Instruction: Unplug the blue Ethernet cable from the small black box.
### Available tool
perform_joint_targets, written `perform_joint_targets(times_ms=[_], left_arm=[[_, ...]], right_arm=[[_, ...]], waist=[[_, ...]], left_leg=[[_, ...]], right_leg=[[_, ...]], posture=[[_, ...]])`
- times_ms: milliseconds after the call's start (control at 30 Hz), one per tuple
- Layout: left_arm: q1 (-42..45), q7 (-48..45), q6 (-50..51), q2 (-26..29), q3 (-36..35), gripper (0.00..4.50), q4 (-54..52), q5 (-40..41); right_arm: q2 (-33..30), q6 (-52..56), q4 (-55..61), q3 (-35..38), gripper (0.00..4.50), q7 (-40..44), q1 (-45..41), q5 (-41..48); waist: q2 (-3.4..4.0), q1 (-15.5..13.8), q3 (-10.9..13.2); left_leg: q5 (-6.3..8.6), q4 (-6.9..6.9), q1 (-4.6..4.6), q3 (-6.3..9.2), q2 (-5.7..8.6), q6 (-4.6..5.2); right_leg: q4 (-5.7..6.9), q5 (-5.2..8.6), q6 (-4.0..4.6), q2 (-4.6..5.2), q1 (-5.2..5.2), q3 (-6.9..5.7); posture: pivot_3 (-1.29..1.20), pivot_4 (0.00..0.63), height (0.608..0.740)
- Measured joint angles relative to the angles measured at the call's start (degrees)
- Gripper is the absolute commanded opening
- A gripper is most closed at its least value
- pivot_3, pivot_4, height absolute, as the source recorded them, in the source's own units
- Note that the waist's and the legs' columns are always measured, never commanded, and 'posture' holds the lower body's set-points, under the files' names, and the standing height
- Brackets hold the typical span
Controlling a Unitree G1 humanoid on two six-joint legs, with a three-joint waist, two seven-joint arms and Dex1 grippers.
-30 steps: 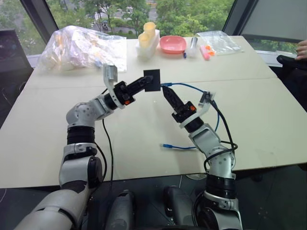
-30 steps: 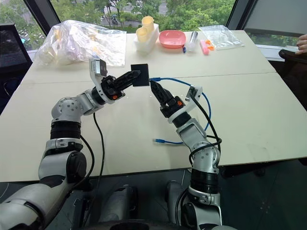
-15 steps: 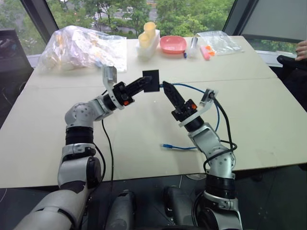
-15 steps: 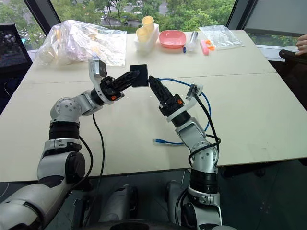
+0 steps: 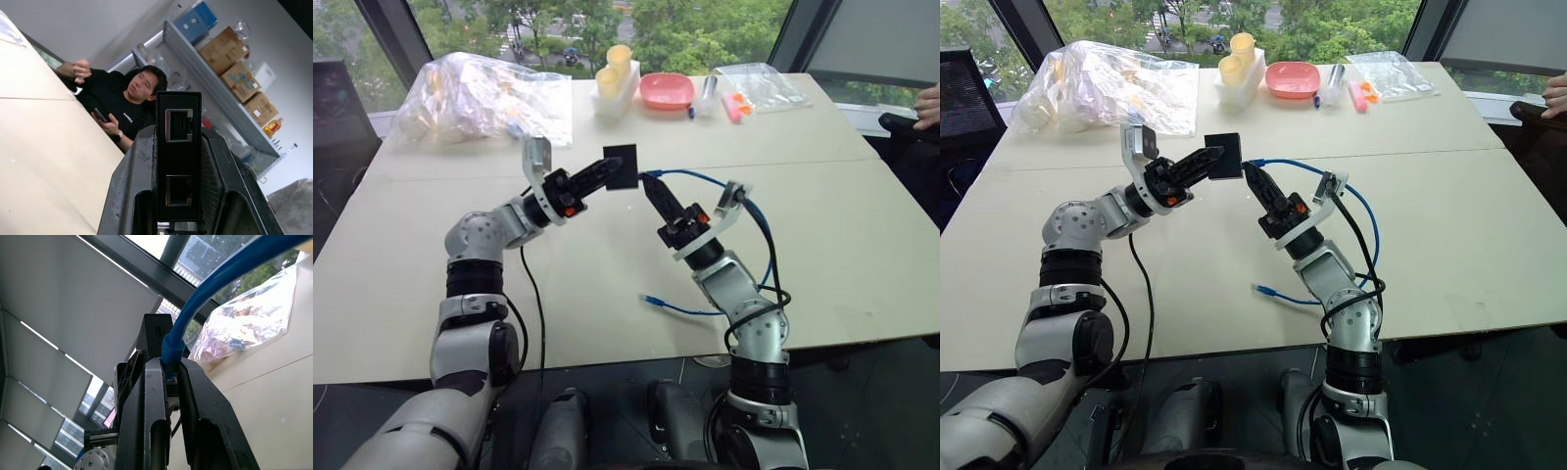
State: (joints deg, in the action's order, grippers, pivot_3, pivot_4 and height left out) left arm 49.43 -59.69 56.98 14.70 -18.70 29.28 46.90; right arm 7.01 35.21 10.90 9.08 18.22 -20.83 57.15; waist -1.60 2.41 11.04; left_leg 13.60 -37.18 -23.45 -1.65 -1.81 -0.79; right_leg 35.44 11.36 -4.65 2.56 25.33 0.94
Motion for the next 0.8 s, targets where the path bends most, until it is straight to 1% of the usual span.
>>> perform_joint_targets(times_ms=[233,500,700,767,800], left_arm=[[0.0,-0.6,0.0,0.7,0.2,0.52,0.4,-0.1],[2.1,-2.8,-0.3,5.5,2.2,0.52,3.9,-0.2],[2.4,-3.5,-1.3,5.9,3.2,0.52,4.4,-0.2],[2.3,-3.2,-1.6,5.6,3.3,0.52,4.2,-0.2],[1.8,-3.2,-1.7,5.4,3.3,0.52,3.6,-0.1]], right_arm=[[-0.2,-0.3,-0.1,-0.2,0.03,-0.4,0.0,0.1],[-0.4,-0.3,-3.3,-0.9,0.03,-2.1,-2.6,2.4],[-1.6,-0.3,-3.5,-1.4,0.03,-2.1,-2.9,2.4],[-1.8,-0.6,-3.5,-1.5,0.85,-2.1,-2.9,1.8],[-1.9,-1.7,-3.5,-1.2,1.11,-2.3,-2.9,1.2]], waist=[[0.00,0.1,0.0],[0.00,0.0,0.0],[0.00,0.0,0.0],[0.00,0.0,0.0],[0.00,0.0,0.0]], left_leg=[[0.00,0.02,0.00,0.00,0.00,0.00],[0.00,0.03,0.00,0.01,-0.01,0.00],[0.00,0.05,-0.05,0.02,-0.01,0.00],[0.00,0.06,-0.05,0.01,-0.01,0.00],[0.00,0.06,-0.05,0.00,-0.01,0.00]], right_leg=[[0.00,0.00,0.00,0.00,0.01,0.00],[-0.02,0.00,0.00,0.00,0.01,-0.01],[-0.13,0.00,0.00,0.03,0.00,0.00],[-0.13,0.00,0.00,0.03,0.01,-0.01],[-0.13,0.00,0.00,0.03,0.01,-0.01]], posture=[[0.00,0.150,0.740],[0.00,0.150,0.740],[0.00,0.150,0.740],[0.00,0.150,0.740],[0.00,0.150,0.740]])
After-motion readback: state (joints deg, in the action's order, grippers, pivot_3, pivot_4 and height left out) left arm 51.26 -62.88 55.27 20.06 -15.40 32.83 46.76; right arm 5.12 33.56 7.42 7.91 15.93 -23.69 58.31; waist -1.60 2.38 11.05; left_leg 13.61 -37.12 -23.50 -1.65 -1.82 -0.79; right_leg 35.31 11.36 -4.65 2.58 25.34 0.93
